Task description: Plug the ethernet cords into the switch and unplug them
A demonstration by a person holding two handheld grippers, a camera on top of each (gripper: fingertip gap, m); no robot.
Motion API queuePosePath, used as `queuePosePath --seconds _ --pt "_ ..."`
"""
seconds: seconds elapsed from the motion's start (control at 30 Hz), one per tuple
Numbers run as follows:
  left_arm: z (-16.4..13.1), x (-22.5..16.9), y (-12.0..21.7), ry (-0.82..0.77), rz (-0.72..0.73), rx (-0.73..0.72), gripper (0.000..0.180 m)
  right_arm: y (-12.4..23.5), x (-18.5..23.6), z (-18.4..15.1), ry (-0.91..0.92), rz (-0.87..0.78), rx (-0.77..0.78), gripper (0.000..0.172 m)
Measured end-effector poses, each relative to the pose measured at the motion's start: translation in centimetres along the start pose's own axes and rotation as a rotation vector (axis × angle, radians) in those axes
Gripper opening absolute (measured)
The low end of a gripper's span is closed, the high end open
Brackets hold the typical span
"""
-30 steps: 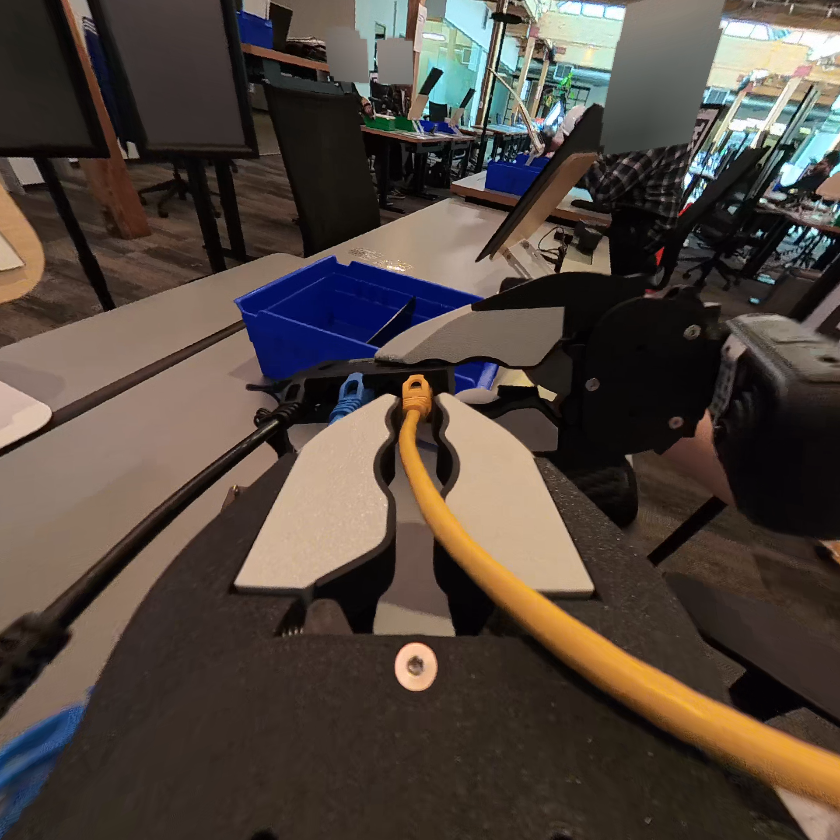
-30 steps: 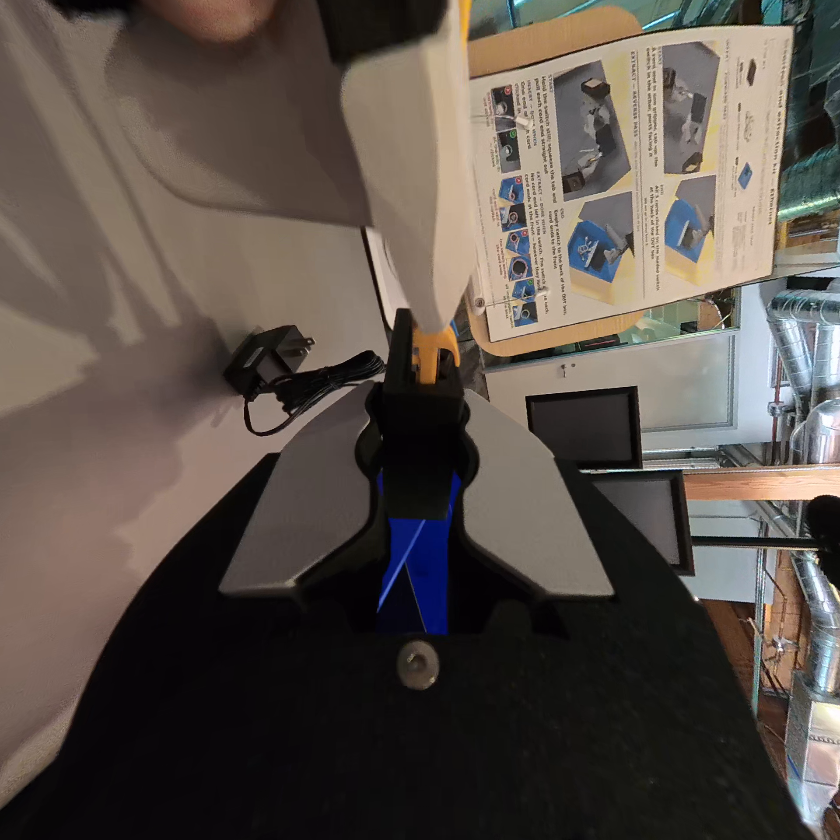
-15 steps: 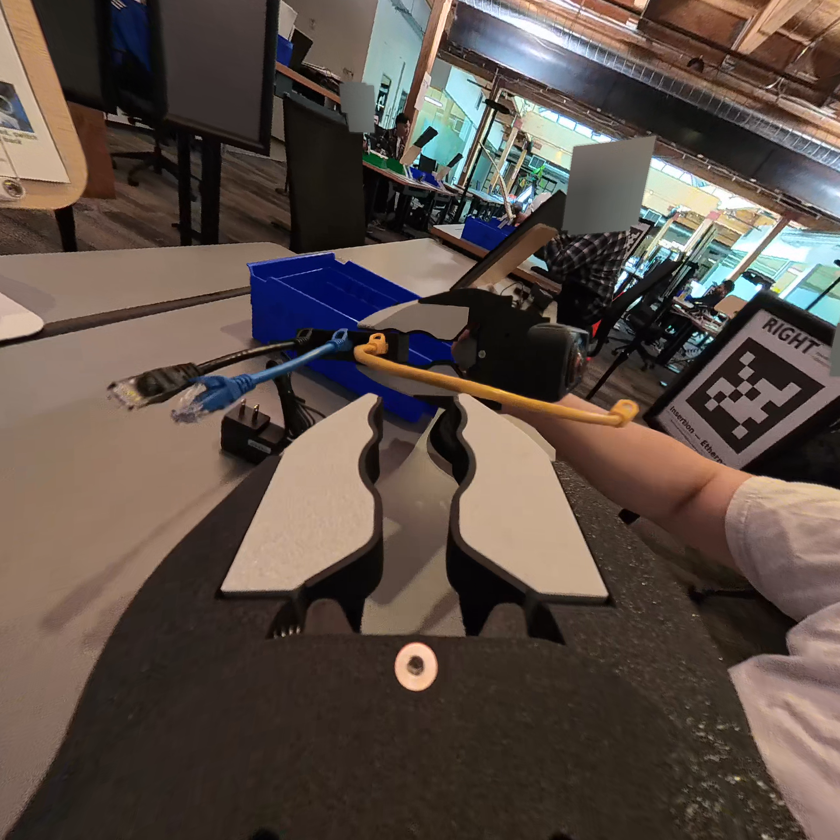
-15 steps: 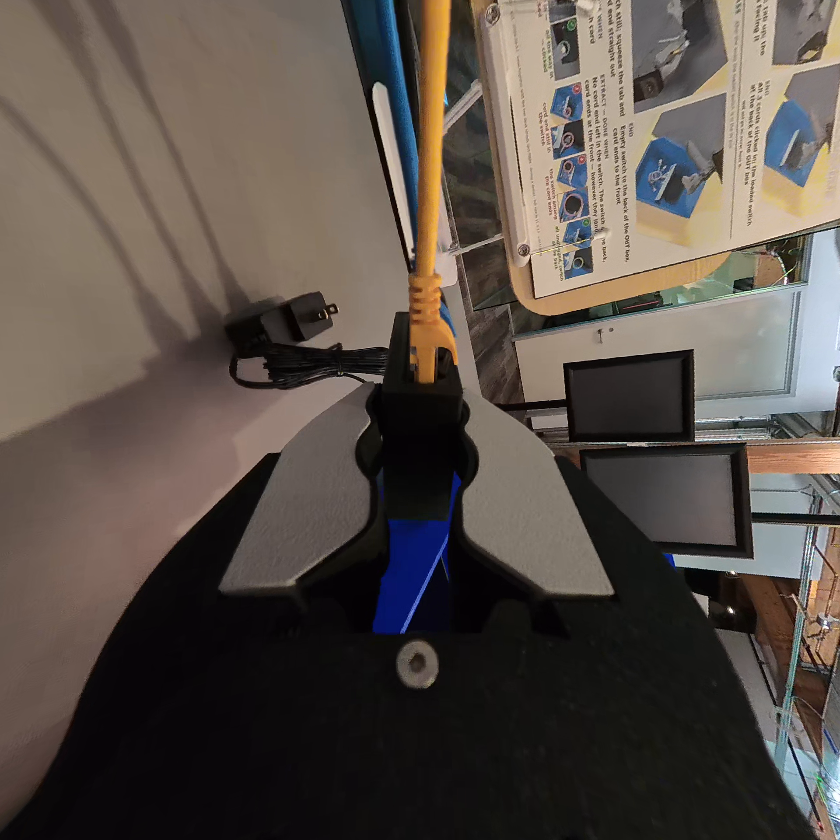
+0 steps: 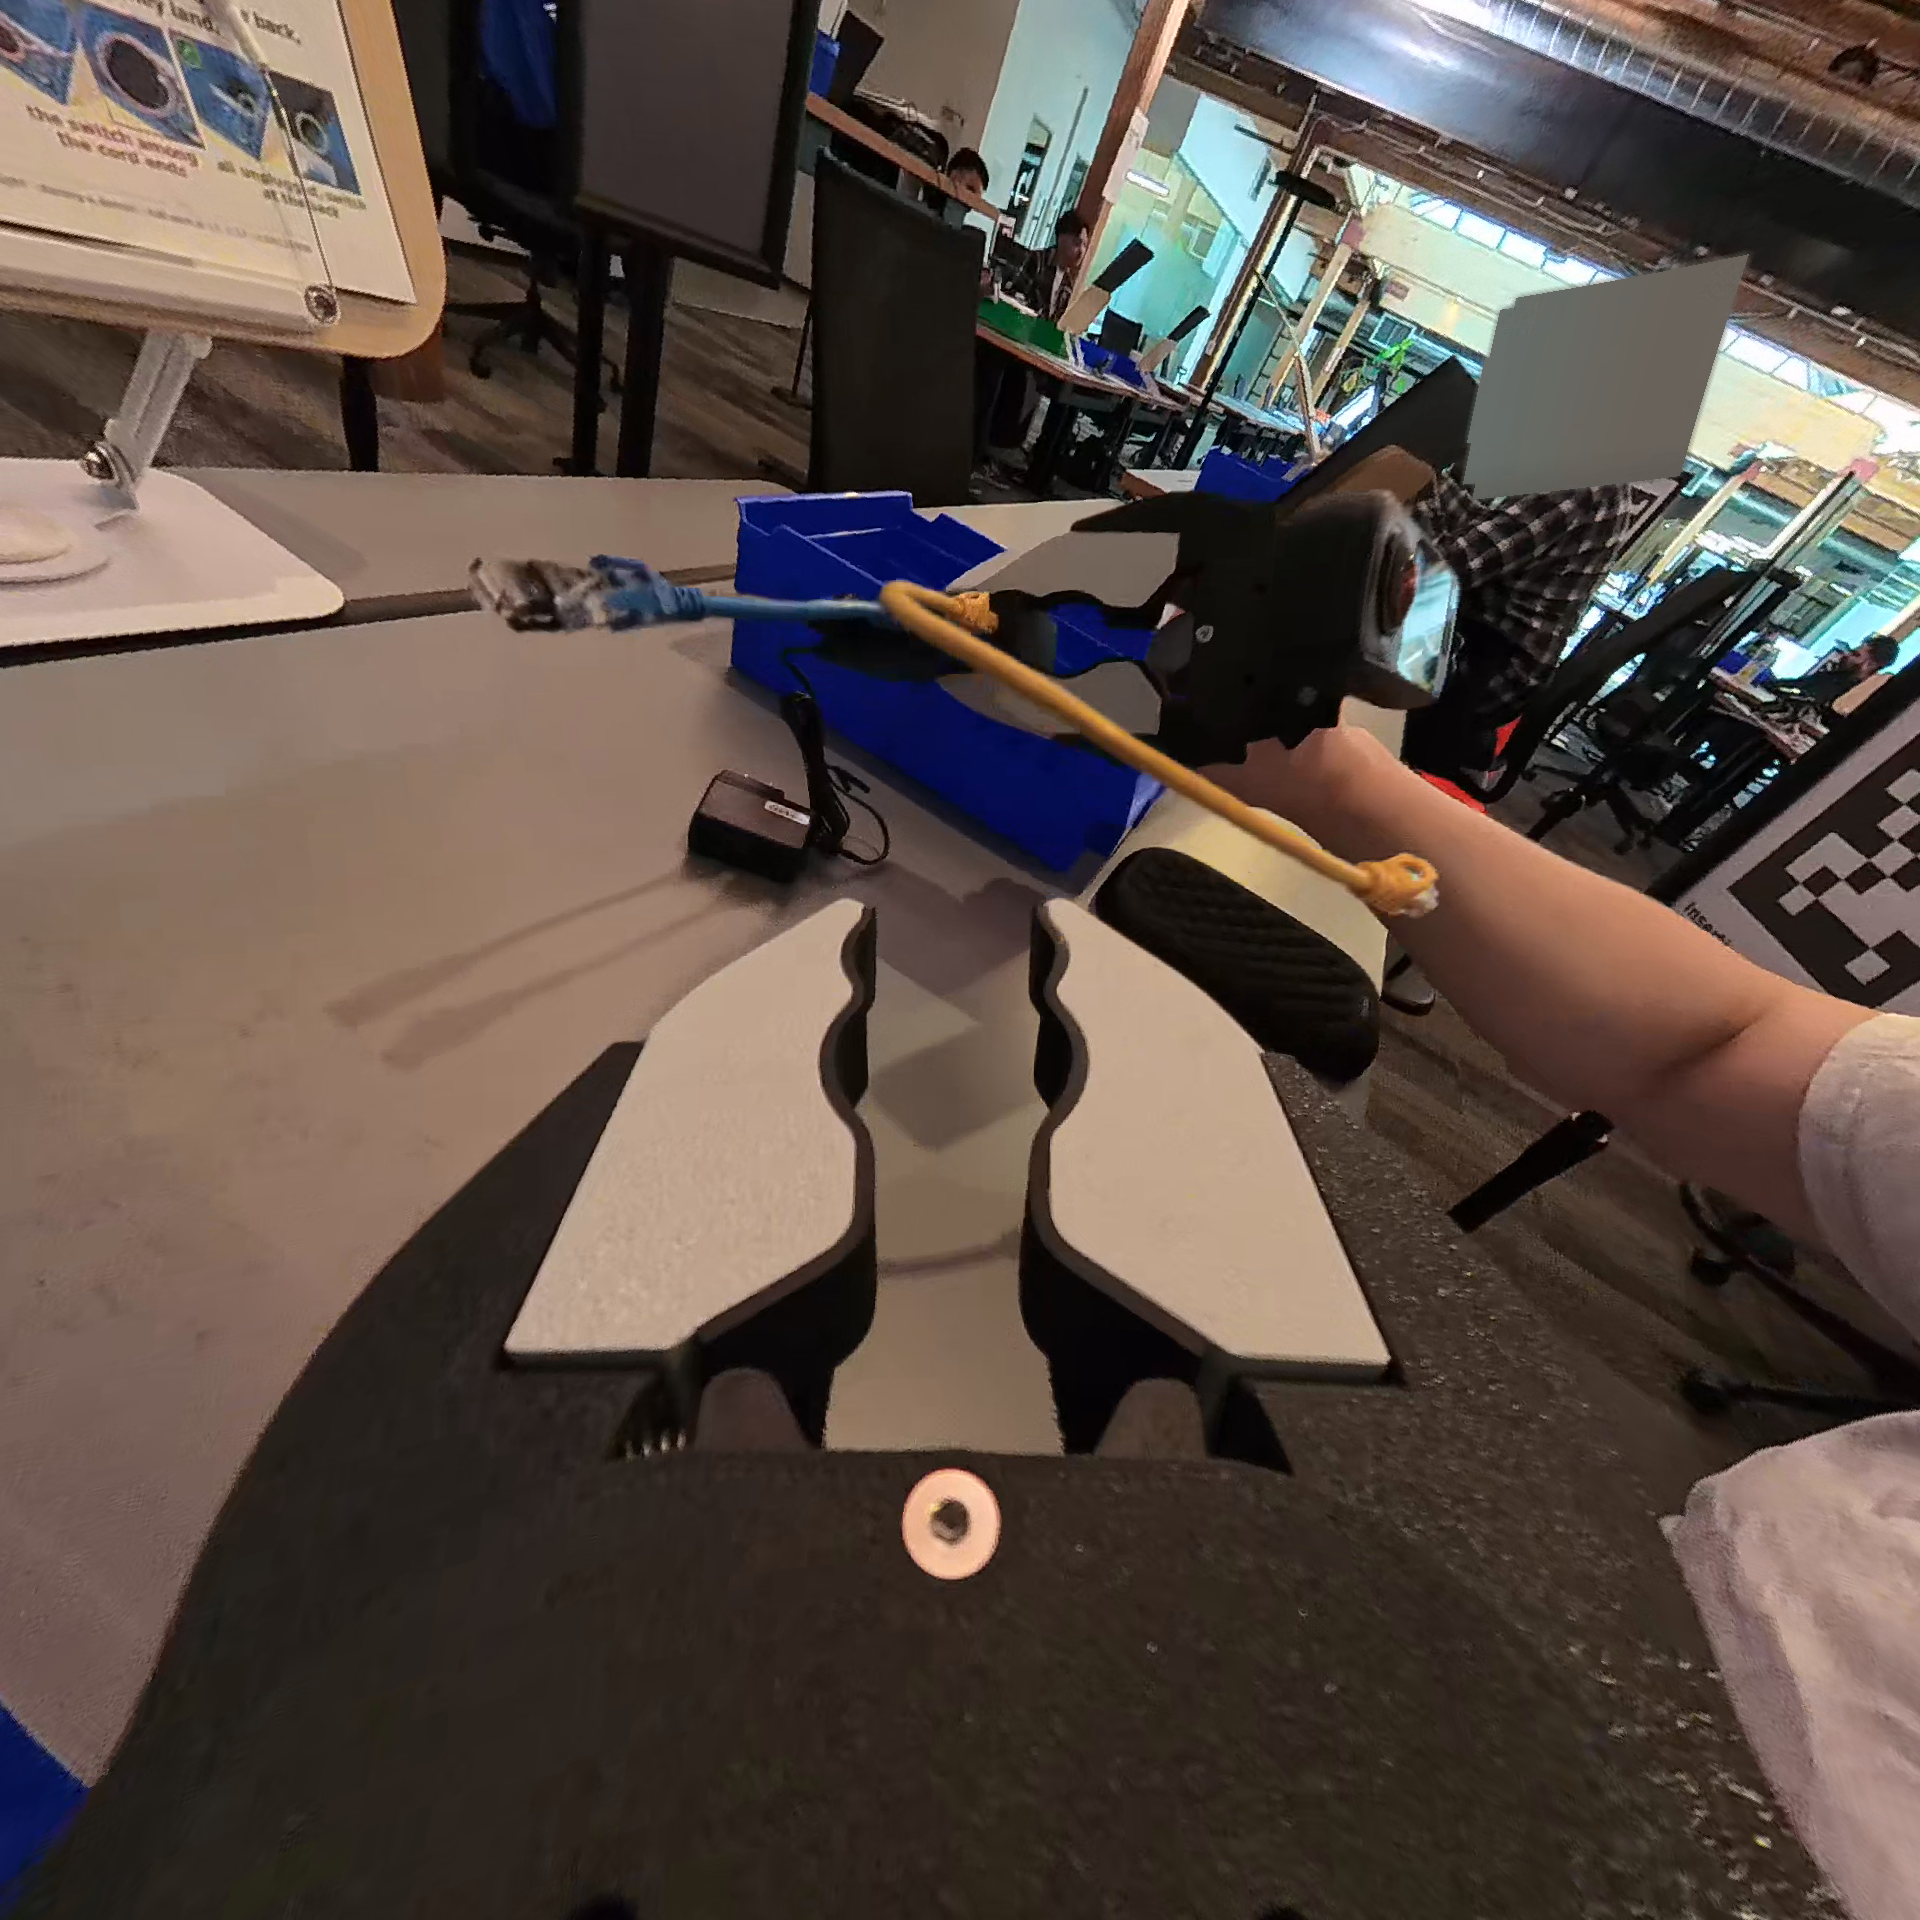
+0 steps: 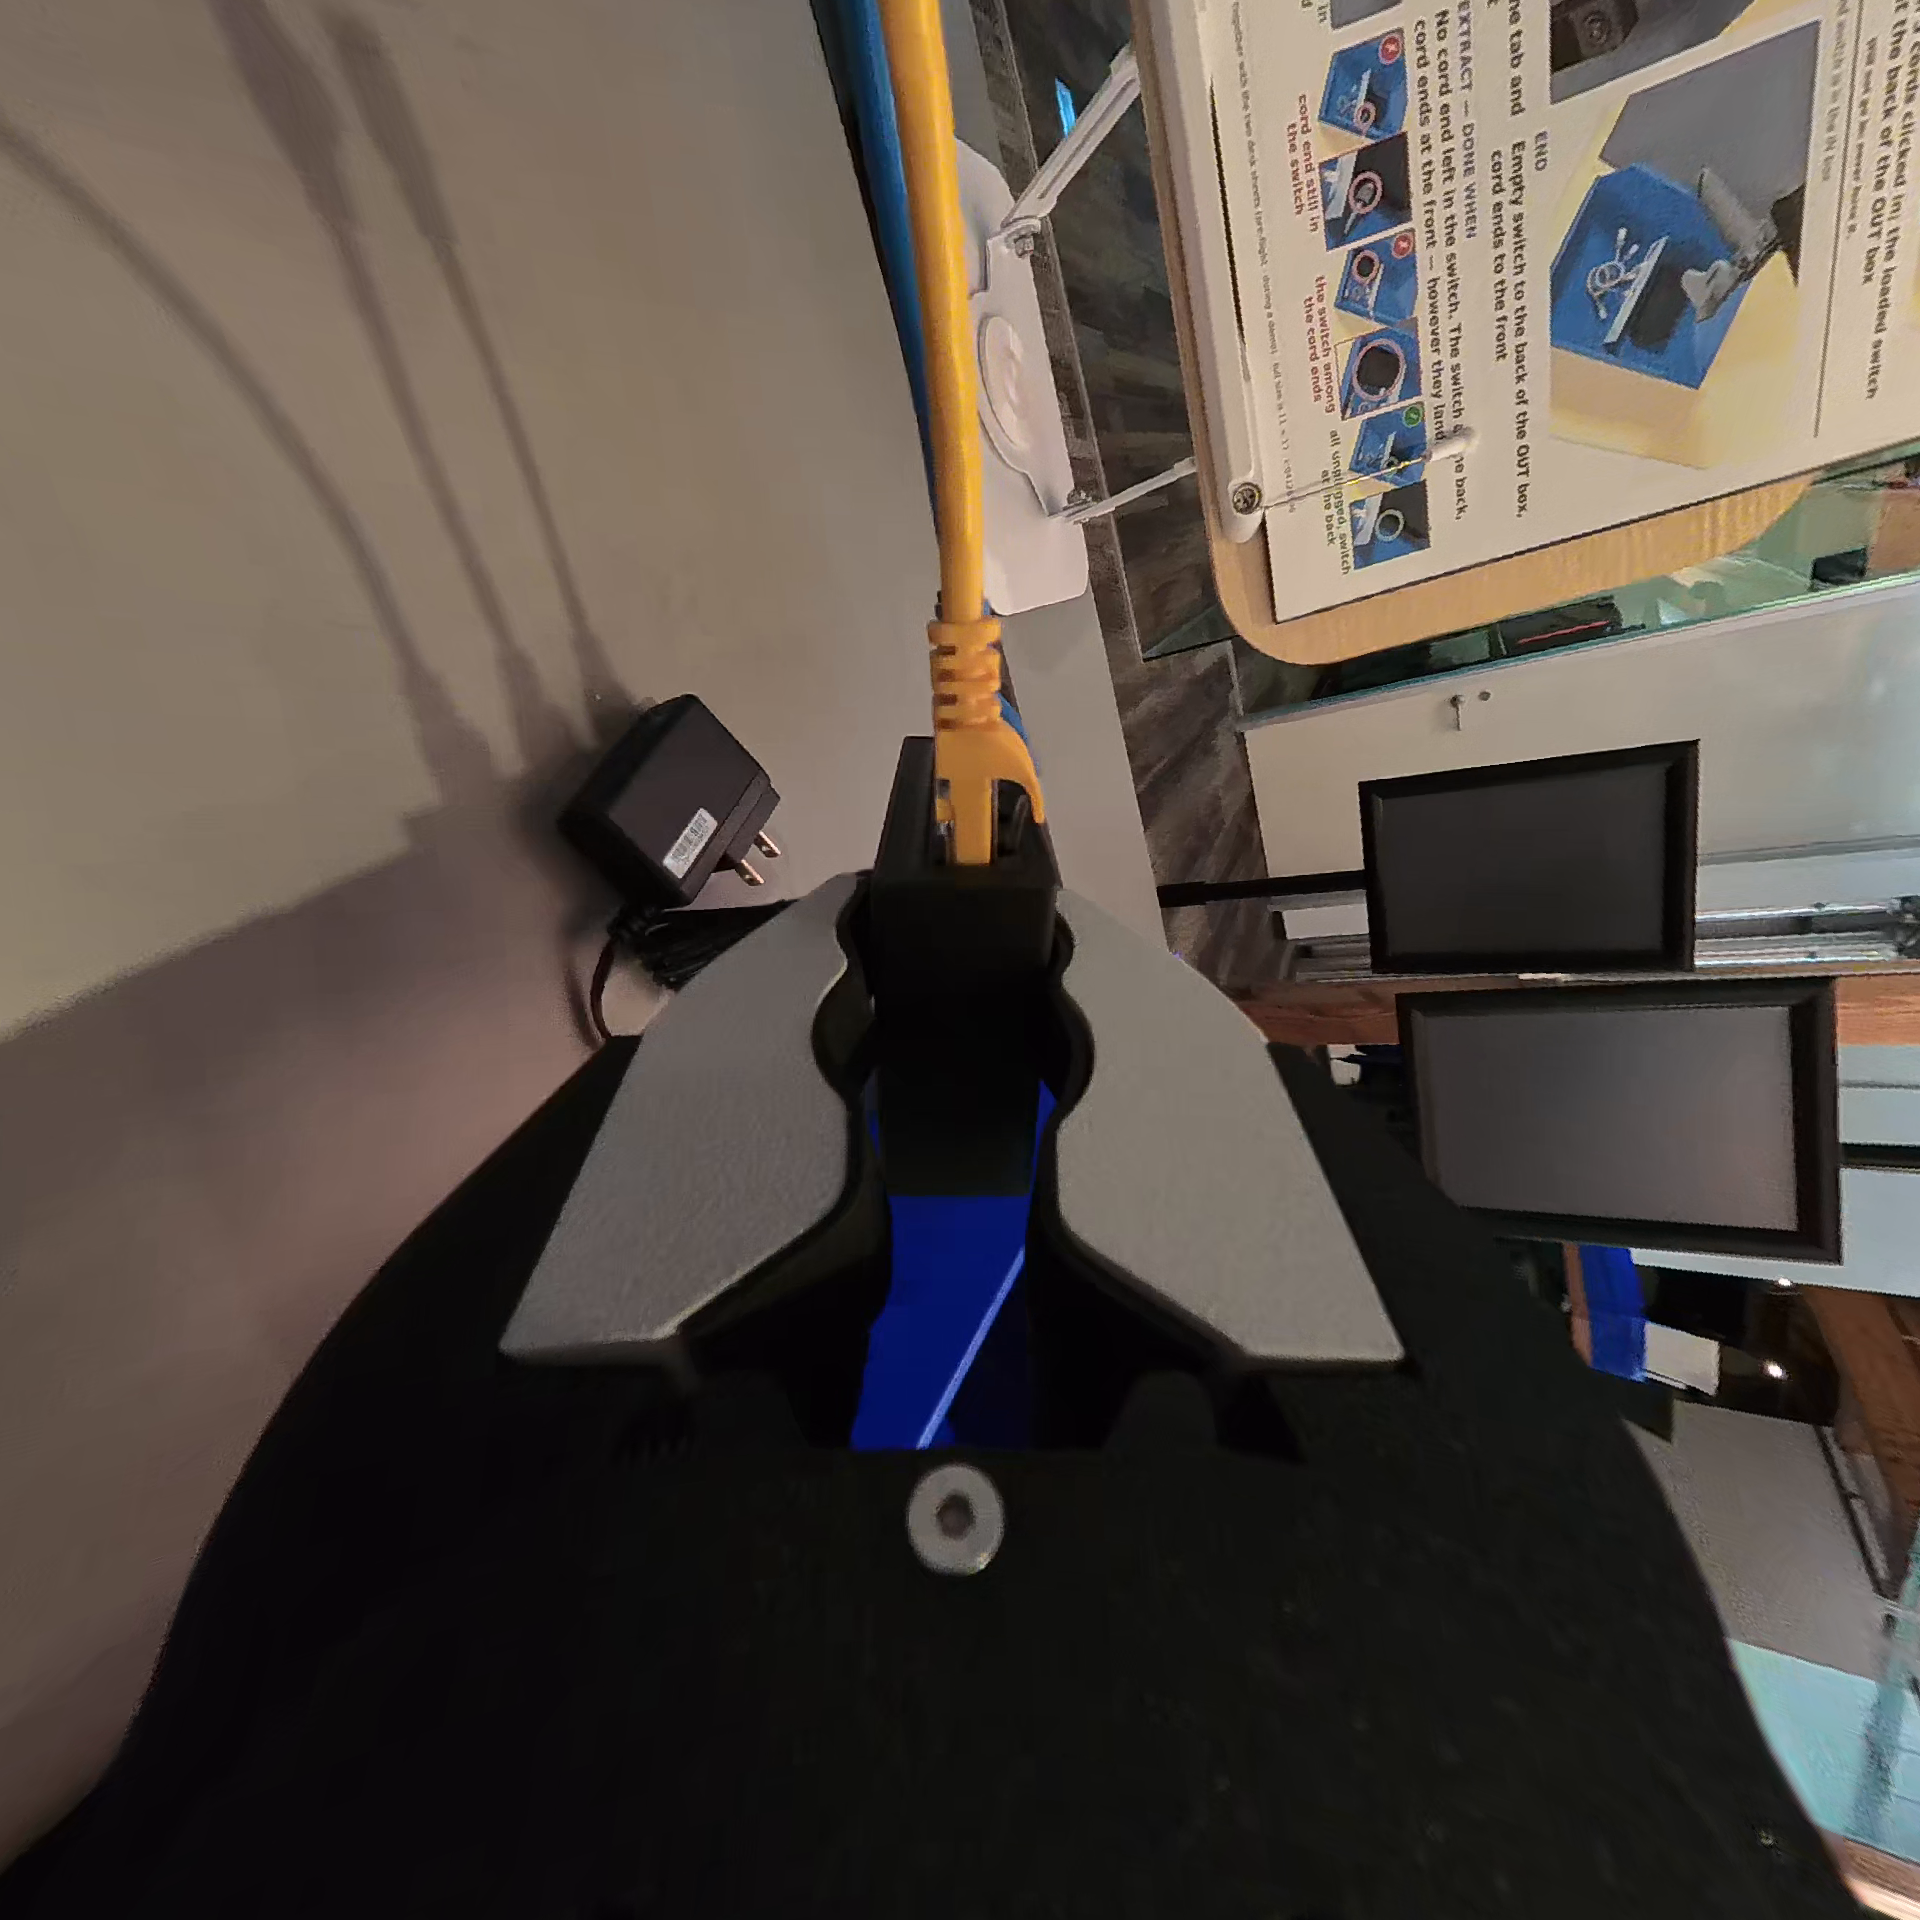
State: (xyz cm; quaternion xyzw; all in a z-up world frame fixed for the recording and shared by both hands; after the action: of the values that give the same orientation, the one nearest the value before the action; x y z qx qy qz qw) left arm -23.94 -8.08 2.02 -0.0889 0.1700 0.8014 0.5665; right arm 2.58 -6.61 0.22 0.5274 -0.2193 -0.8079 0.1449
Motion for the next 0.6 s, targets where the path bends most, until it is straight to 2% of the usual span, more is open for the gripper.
queuePosePath --seconds 0.3,0.6 --pt "-0.1 -0.2 -0.3 -0.020 0.018 0.005 0.027 1.6 -2.7 -0.9 -0.222 0.117 -0.162 0.027" --pt "-1.1 -0.3 -1.6 -0.028 0.009 0.036 0.026 3.6 -5.2 -0.6 -0.278 0.130 -0.231 0.027"
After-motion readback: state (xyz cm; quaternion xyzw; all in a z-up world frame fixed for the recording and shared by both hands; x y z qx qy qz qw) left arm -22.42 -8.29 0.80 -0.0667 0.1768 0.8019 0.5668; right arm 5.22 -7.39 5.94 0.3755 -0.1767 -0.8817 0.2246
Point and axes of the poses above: each gripper's, where its closed fingertips meet, y back along the fingers, z out of its top, x = y × z across the jaws, the point moved 6 cm from there along y, back along the fingers, and after that the axes turned 6 degrees about z, right-handed, at the moved point
